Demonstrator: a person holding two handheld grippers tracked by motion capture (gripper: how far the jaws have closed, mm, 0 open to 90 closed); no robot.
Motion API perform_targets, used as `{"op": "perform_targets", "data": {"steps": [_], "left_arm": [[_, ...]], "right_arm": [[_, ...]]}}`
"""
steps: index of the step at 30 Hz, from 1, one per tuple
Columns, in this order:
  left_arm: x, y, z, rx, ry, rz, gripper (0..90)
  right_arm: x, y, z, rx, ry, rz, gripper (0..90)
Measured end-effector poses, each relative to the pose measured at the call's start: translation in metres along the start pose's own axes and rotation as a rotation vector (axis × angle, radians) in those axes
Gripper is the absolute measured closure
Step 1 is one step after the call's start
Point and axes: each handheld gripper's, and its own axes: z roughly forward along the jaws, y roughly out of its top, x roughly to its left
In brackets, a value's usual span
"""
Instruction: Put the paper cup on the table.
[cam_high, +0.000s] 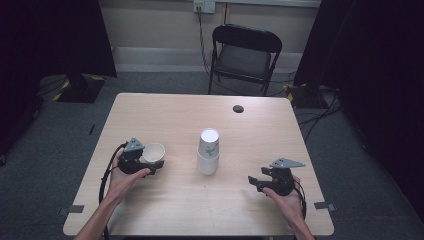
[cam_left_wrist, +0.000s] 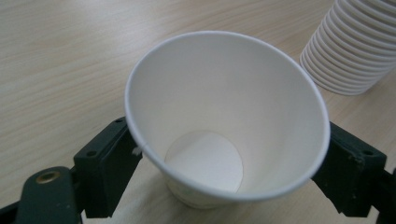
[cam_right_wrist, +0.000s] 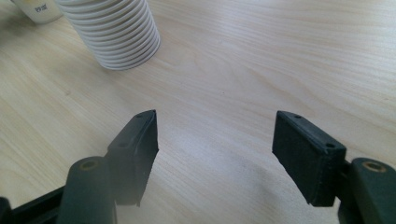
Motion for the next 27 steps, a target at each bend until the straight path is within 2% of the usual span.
{"op": "perform_targets", "data": {"steps": [3,5,6,7,8,13,14,16,17,18,20,21,23,26,27], "left_arm": [[0.000,-0.002,-0.005,0.011,0.003,-0.003,15.8],[-0.001,-0.005,-0.015,0.001,-0.006,-0.016,16.1],[-0.001,-0.005,-0.018,0.005,0.010,0.000,16.0],[-0.001,-0.005,-0.018,0.005,0.010,0.000,16.0],[0.000,-0.007,-0.025,0.015,0.023,0.010,16.3],[0.004,-0.014,-0.038,0.031,0.047,0.008,17.2],[0.004,-0.020,-0.043,0.048,0.063,0.013,17.2],[0.004,-0.024,-0.046,0.056,0.064,0.014,17.2],[0.004,-0.027,-0.048,0.074,0.075,0.018,17.2],[0.003,-0.035,-0.054,0.079,0.090,0.019,18.2],[0.003,-0.039,-0.058,0.082,0.102,0.021,19.0],[0.004,-0.047,-0.064,0.095,0.118,0.000,19.1],[0.004,-0.050,-0.065,0.099,0.130,-0.013,19.1],[0.007,-0.060,-0.068,0.158,0.178,-0.022,19.6],[0.009,-0.064,-0.069,0.156,0.178,-0.032,19.7]], "right_arm": [[-0.001,0.000,0.000,-0.001,-0.002,0.000,31.2],[-0.002,-0.001,0.000,0.004,-0.006,0.005,31.1],[-0.002,-0.001,0.001,0.008,-0.008,0.005,31.1],[-0.002,-0.001,0.001,0.008,-0.008,0.005,31.1],[-0.003,-0.002,0.001,0.017,-0.012,0.006,30.8],[-0.006,-0.003,-0.003,0.009,-0.019,0.022,29.4],[-0.008,-0.004,-0.003,0.013,-0.022,0.022,29.1],[-0.012,-0.006,-0.004,0.029,-0.042,0.030,26.3],[-0.012,-0.006,-0.004,0.029,-0.042,0.030,26.3],[-0.016,-0.008,-0.005,0.040,-0.056,0.031,22.1],[-0.018,-0.009,-0.006,0.049,-0.066,0.026,21.1],[-0.023,-0.013,-0.009,0.056,-0.095,0.025,19.8],[-0.026,-0.015,-0.010,0.062,-0.103,0.030,18.9],[-0.031,-0.024,-0.012,0.086,-0.137,0.031,18.5],[-0.032,-0.027,-0.013,0.089,-0.150,0.029,18.4]]}}
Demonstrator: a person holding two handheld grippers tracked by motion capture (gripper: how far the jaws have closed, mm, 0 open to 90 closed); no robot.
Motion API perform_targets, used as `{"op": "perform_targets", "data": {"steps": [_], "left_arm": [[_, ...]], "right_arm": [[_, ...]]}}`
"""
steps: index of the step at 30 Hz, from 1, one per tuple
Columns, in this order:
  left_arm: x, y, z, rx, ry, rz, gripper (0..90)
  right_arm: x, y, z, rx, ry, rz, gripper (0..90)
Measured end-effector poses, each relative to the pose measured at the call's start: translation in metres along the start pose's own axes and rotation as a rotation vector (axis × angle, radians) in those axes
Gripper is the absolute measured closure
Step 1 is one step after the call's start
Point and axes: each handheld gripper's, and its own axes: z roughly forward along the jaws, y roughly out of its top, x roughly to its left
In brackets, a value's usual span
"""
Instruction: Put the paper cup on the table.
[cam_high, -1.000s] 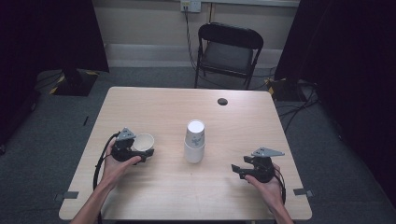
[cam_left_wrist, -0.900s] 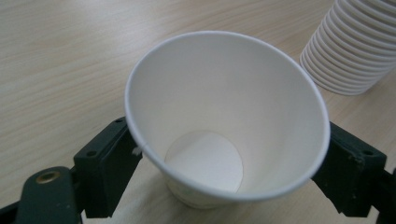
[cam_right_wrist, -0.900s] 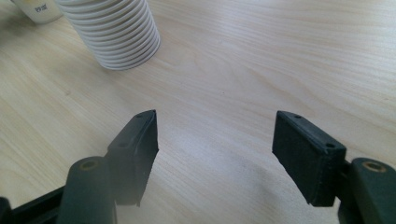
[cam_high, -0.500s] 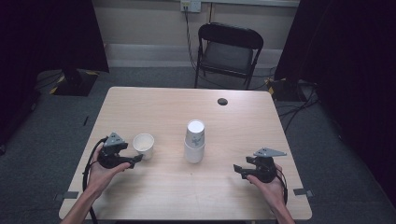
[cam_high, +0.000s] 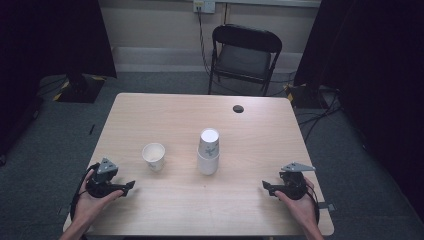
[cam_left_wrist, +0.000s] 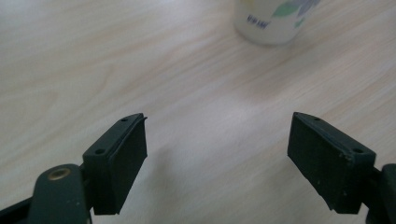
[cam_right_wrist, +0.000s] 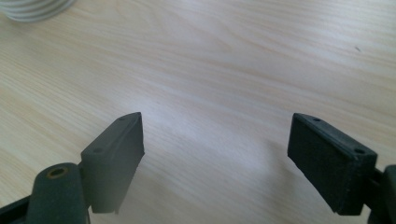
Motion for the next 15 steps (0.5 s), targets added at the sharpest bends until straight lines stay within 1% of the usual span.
{"op": "perform_targets", "data": {"steps": [1,3,4,5,6,8,9,10,11,12,15], "left_arm": [[0.002,-0.003,0.001,0.005,0.005,-0.011,19.6],[0.004,-0.008,0.003,0.019,0.014,-0.029,19.4],[0.003,-0.011,0.007,0.037,0.022,-0.025,18.1],[0.003,-0.011,0.007,0.037,0.022,-0.025,14.8],[-0.001,-0.013,0.008,0.016,0.024,-0.027,14.4],[-0.003,-0.013,0.009,0.007,0.022,-0.030,15.3],[-0.003,-0.015,0.010,-0.011,0.020,-0.024,14.5],[-0.003,-0.015,0.010,-0.011,0.020,-0.024,12.1],[-0.004,-0.016,0.013,-0.035,0.016,-0.020,8.3],[-0.003,-0.019,0.015,-0.058,0.010,-0.016,6.1],[-0.003,-0.019,0.015,-0.058,0.013,-0.016,6.0]], "right_arm": [[-0.003,-0.005,0.000,0.005,-0.016,0.008,17.6],[-0.003,-0.007,0.000,0.012,-0.025,0.013,17.4],[-0.004,-0.009,0.002,0.016,-0.030,0.020,16.8],[-0.003,-0.010,0.003,0.011,-0.038,0.018,16.6],[-0.002,-0.010,0.003,0.007,-0.045,0.018,16.5],[-0.002,-0.011,0.004,0.004,-0.050,0.019,15.8],[0.000,-0.012,0.005,-0.010,-0.065,0.003,14.8],[0.000,-0.012,0.005,-0.010,-0.065,0.003,14.8],[0.002,-0.015,0.008,-0.032,-0.081,-0.012,12.8],[0.003,-0.015,0.008,-0.033,-0.083,-0.008,12.8],[0.003,-0.015,0.008,-0.033,-0.087,-0.005,12.7]]}}
